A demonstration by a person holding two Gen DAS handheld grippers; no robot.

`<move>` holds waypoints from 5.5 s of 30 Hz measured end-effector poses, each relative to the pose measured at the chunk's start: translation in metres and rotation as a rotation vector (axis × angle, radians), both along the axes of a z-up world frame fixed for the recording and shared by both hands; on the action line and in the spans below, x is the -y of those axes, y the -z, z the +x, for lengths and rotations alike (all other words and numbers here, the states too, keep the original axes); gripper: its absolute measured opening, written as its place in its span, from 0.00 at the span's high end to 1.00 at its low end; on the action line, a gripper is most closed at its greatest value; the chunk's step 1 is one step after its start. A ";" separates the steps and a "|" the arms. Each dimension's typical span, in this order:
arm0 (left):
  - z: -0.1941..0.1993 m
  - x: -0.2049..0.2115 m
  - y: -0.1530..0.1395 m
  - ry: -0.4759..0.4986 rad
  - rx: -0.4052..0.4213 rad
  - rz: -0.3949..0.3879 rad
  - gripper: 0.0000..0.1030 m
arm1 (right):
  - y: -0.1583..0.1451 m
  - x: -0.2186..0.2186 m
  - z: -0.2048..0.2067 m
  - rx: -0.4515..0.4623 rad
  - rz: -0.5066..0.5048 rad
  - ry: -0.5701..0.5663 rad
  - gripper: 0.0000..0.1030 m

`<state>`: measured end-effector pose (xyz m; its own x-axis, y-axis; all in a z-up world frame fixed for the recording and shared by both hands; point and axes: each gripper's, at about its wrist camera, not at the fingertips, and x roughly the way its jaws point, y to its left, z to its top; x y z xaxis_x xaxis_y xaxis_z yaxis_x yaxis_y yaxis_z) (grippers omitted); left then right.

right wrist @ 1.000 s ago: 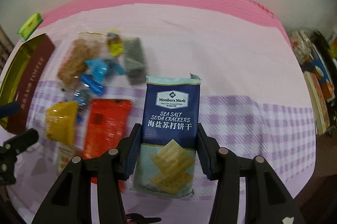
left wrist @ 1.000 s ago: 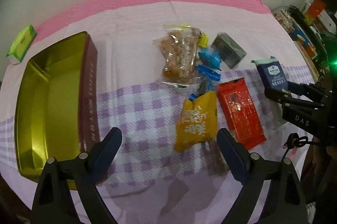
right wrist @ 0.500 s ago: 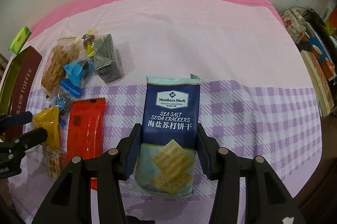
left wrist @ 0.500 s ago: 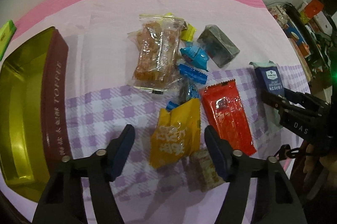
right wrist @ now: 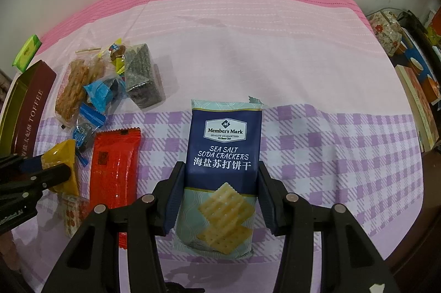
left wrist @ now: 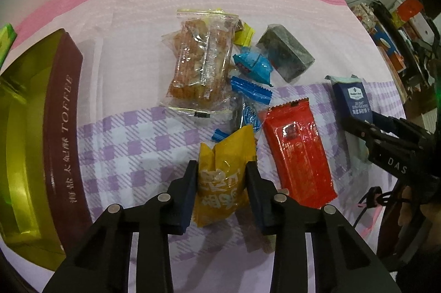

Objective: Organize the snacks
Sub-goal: 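Carry the yellow bag into the gold tray and open the left tool, then carry the blue crackers pack into the gold tray and open the right tool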

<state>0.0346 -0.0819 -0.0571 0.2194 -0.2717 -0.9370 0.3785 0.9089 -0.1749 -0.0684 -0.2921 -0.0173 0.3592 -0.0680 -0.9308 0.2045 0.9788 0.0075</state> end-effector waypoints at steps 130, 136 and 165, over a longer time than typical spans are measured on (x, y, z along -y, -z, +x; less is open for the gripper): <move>-0.037 -0.379 -0.050 -0.732 0.247 0.256 0.30 | -0.087 -0.285 0.074 0.123 0.105 -0.359 0.55; -0.040 -0.395 -0.053 -0.815 0.255 0.228 0.29 | -0.063 -0.330 0.084 0.082 0.118 -0.413 0.55; -0.039 -0.401 -0.046 -0.852 0.231 0.196 0.28 | 0.006 -0.400 0.097 -0.078 0.156 -0.410 0.55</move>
